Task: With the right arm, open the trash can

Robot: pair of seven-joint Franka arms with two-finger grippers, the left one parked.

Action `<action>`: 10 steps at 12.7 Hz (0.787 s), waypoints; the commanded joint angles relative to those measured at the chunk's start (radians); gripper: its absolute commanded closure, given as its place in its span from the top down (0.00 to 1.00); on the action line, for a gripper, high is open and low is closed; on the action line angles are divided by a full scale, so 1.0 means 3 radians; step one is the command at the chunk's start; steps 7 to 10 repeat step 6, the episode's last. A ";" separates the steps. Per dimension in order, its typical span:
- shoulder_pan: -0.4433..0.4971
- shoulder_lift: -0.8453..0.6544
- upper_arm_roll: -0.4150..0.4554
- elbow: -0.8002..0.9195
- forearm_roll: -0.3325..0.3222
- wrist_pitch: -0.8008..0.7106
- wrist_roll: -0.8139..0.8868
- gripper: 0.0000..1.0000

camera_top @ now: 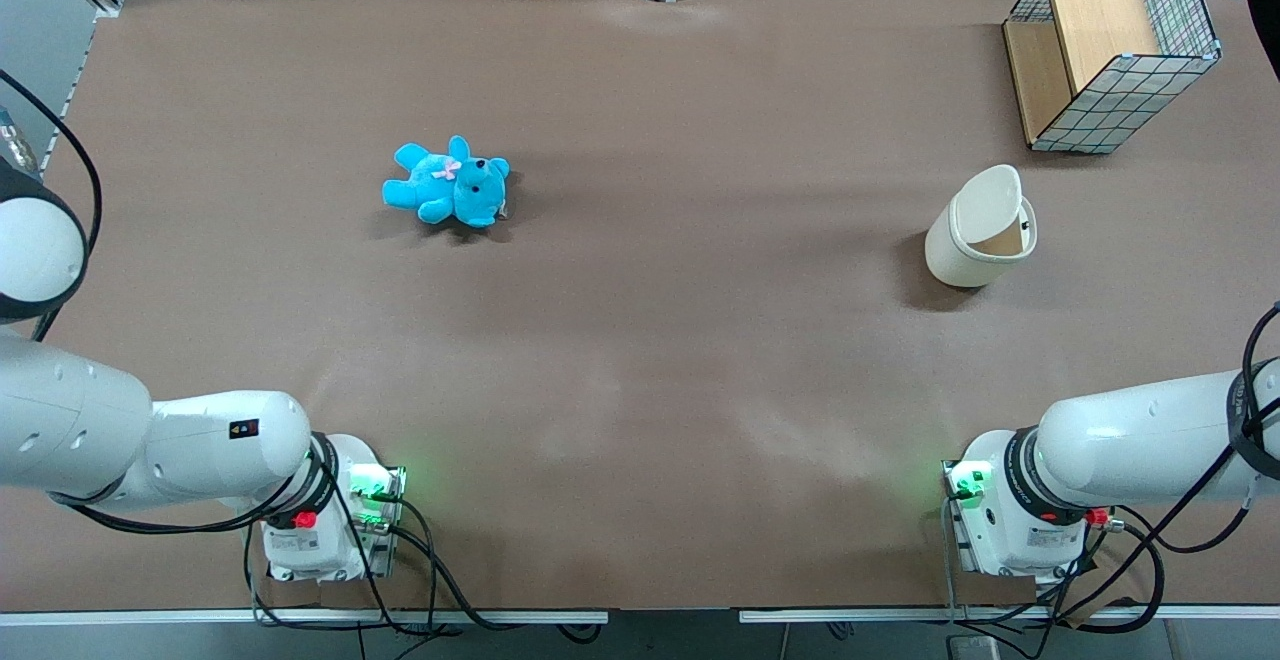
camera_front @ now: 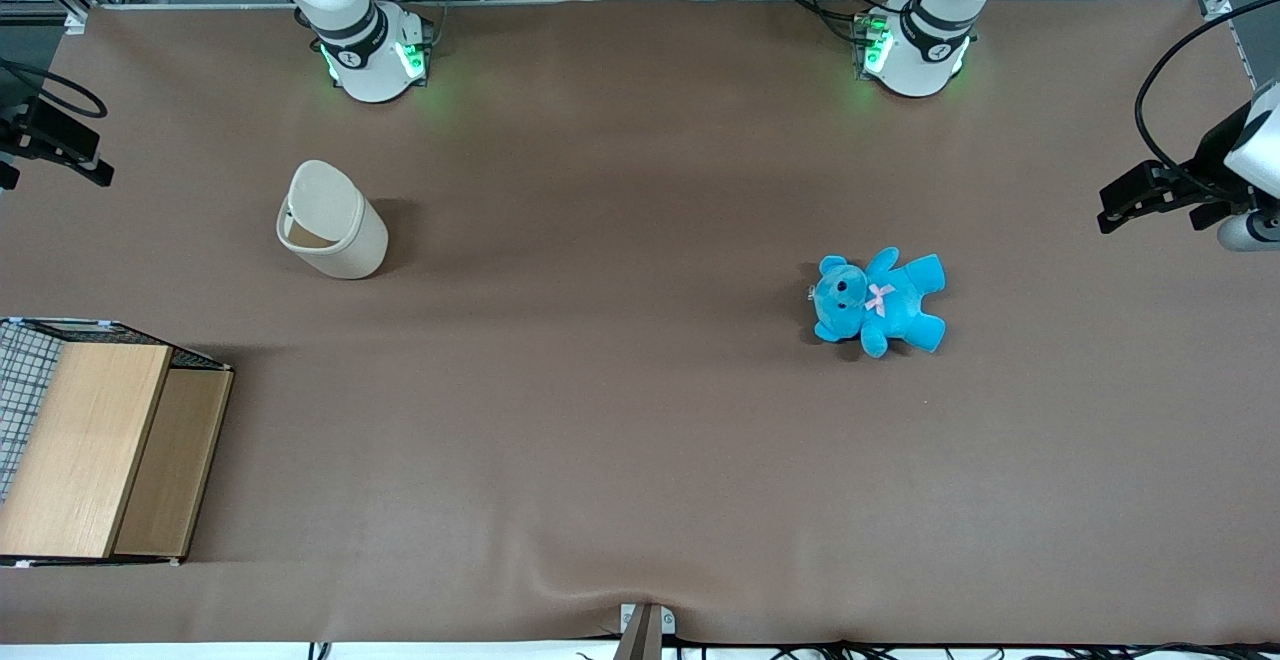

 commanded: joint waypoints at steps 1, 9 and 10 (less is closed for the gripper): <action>-0.0068 -0.0025 0.0056 -0.0025 -0.0040 0.0018 0.0021 1.00; -0.0078 -0.0020 0.0056 -0.0005 -0.0035 -0.0008 0.0042 1.00; -0.0078 -0.0020 0.0056 -0.0005 -0.0035 -0.0008 0.0042 1.00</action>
